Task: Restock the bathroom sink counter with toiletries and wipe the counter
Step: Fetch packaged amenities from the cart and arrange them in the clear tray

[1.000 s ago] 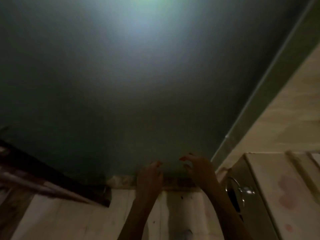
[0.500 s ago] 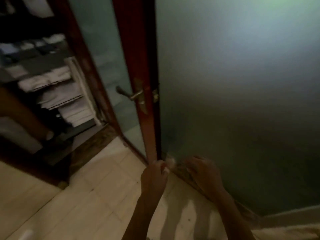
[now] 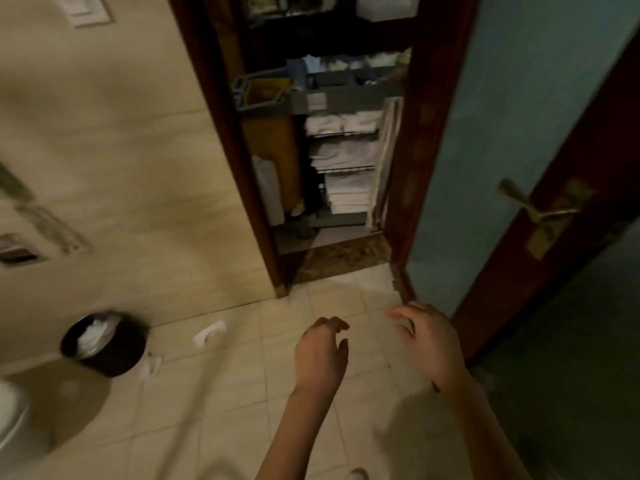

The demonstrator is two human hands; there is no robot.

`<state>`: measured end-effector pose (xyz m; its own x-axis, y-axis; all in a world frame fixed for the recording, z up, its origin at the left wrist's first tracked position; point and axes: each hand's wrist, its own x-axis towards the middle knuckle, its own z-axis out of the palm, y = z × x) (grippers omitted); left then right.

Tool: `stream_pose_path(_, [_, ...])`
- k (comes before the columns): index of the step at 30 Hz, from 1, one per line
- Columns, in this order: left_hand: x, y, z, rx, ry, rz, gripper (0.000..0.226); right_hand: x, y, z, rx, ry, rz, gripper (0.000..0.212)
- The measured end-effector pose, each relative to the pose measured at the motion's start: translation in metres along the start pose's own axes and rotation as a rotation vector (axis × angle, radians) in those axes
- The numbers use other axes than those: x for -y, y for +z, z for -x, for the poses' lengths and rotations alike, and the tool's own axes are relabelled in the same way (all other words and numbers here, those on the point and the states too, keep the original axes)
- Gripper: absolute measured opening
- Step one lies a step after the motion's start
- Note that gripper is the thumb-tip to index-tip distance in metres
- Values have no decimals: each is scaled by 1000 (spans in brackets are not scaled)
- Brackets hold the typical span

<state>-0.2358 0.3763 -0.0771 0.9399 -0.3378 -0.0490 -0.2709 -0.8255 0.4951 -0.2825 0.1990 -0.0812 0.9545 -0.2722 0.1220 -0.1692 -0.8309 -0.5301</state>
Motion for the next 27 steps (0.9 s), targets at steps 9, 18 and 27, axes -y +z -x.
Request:
stream_pose_path(9, [38,-17,-7,-94,-113,40,28,39,27,-38,53,-111,-13,28])
stream_pose_path(18, [49,-25,-73,-118,-99,43,29,40,41,-109,32,-138,3,26])
stream_pose_path(27, [60,-59,-214,-205,-52,6,21,57,48,-253,38,-138,-66,22])
